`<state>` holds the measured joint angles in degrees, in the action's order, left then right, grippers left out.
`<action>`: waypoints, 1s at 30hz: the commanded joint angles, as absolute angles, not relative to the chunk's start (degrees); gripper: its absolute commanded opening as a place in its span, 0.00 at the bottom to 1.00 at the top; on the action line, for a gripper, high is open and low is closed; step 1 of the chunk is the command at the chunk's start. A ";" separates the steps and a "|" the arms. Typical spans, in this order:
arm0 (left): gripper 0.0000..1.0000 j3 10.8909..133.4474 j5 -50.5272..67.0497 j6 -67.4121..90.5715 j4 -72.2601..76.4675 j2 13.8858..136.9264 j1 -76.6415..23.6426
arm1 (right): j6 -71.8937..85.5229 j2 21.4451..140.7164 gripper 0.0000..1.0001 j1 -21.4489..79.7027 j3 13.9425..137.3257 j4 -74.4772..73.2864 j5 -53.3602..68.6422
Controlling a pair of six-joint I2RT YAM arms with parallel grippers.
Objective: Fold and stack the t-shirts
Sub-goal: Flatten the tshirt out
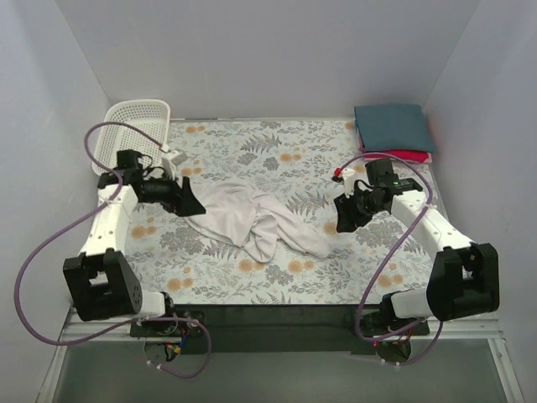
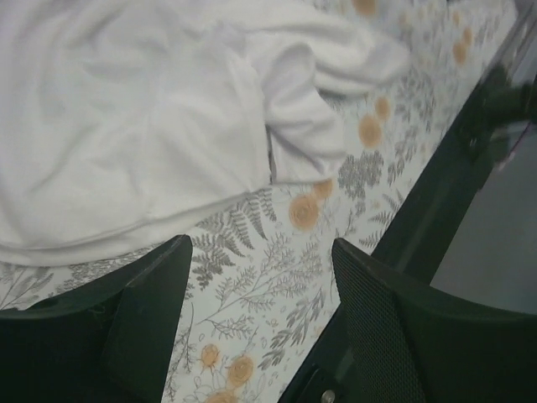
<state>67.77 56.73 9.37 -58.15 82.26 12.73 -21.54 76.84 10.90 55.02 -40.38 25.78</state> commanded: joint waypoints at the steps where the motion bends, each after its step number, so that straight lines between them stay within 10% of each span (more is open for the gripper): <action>1: 0.65 60.40 48.19 3.33 -52.86 72.96 4.42 | -24.08 79.44 0.50 15.54 54.85 -43.07 22.77; 19: 0.73 49.58 36.14 8.69 -42.30 73.13 -12.65 | -24.43 91.05 0.51 19.25 55.37 -45.61 33.31; 30: 0.49 49.13 22.95 14.24 -32.00 81.65 -27.06 | -24.08 92.20 0.05 19.25 55.81 -45.79 32.87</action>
